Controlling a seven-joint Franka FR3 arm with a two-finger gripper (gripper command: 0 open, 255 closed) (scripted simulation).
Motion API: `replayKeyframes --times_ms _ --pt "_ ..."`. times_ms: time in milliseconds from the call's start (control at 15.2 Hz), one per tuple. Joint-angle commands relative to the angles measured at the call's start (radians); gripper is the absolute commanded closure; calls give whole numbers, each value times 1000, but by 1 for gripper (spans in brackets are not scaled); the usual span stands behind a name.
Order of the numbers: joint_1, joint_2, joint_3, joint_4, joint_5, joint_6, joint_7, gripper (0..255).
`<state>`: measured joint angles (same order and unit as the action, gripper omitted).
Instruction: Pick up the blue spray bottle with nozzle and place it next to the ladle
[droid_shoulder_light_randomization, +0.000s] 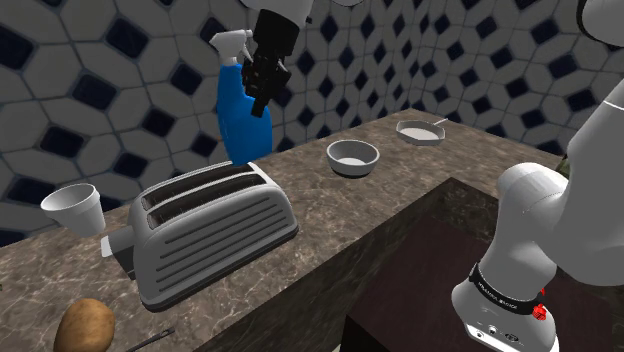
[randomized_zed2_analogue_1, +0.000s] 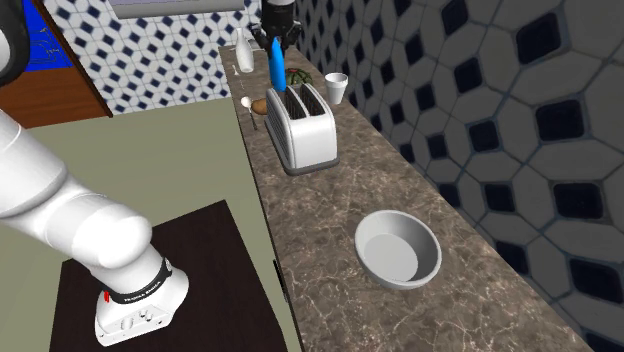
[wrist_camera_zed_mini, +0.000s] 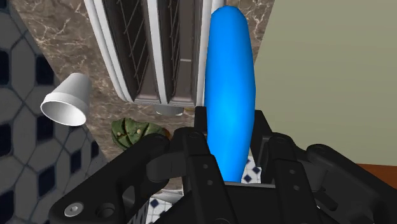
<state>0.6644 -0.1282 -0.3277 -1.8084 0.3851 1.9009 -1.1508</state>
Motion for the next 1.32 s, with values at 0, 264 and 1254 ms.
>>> replayKeyframes --times_ms 0,264,1254 --pt "19 19 25 19 0 17 42 255" --pt "59 56 74 50 -5 54 126 255" --pt "191 277 199 274 -47 136 387 255"
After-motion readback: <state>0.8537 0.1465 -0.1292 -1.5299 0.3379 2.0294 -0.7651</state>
